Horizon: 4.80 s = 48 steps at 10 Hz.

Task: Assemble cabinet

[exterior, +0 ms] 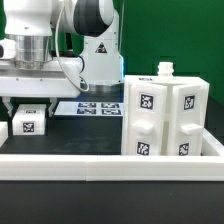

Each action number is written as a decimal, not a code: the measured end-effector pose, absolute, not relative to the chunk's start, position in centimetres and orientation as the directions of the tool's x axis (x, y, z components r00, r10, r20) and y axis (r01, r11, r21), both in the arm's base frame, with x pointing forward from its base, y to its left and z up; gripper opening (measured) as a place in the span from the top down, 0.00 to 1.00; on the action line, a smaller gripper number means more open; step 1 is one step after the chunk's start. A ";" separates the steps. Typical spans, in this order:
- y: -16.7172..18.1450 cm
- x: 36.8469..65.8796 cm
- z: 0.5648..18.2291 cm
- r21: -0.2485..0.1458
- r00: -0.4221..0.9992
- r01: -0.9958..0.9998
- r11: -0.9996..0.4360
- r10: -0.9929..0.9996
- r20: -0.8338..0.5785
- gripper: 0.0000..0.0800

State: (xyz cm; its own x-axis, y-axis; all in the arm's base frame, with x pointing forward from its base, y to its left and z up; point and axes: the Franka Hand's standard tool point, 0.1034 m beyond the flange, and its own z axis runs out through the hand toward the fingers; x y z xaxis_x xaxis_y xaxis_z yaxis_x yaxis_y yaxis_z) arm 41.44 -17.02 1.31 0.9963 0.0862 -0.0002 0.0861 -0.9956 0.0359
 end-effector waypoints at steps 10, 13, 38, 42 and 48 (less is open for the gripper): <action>-6.8 48.9 13.0 -0.053 0.995 -0.067 -0.996 -0.071 0.072 0.30; -6.5 49.3 12.7 -0.051 0.996 -0.053 -0.997 -0.056 0.069 0.30; 6.1 58.0 17.5 -0.057 0.975 -0.221 -0.974 -0.222 0.010 0.30; 7.2 58.6 17.6 -0.059 0.979 -0.202 -0.978 -0.203 0.016 0.30; 6.3 59.9 17.7 -0.064 0.984 -0.148 -0.987 -0.153 0.094 0.30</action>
Offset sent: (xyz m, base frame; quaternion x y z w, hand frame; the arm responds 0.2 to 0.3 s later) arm 0.0088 0.0122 0.0445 -0.0057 -0.0043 0.0168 0.9998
